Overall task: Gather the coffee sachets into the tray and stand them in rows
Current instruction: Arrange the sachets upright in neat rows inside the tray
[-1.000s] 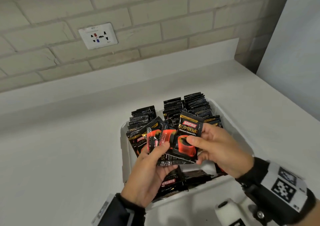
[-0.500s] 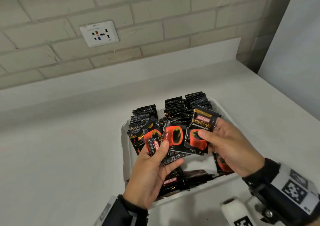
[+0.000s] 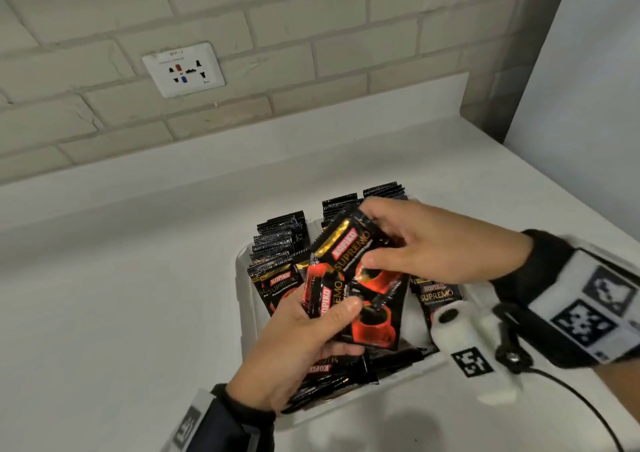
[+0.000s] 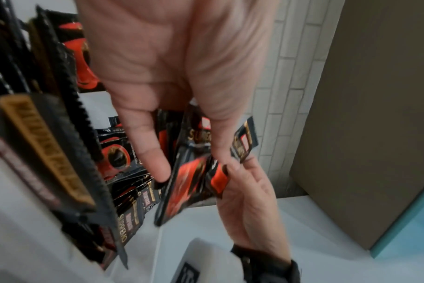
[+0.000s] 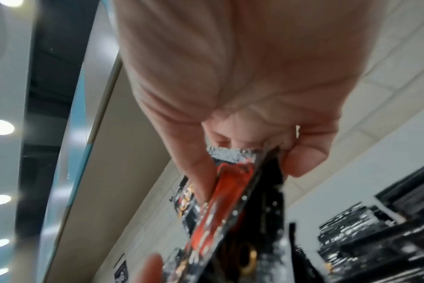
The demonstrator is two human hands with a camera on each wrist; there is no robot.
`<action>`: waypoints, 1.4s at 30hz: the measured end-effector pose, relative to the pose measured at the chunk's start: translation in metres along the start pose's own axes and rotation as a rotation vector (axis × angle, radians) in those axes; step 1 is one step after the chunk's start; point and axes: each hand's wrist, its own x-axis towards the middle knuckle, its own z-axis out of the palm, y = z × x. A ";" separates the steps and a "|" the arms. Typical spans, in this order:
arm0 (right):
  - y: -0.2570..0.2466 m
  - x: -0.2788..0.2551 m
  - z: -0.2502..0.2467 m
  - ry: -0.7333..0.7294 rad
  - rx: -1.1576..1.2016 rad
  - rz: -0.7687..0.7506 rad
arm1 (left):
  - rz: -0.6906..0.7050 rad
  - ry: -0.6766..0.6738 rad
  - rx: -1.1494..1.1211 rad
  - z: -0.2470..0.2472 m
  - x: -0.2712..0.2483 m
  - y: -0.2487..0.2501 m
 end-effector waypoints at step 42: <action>0.002 0.007 0.000 0.172 -0.209 0.072 | 0.281 0.210 0.223 -0.005 0.005 -0.005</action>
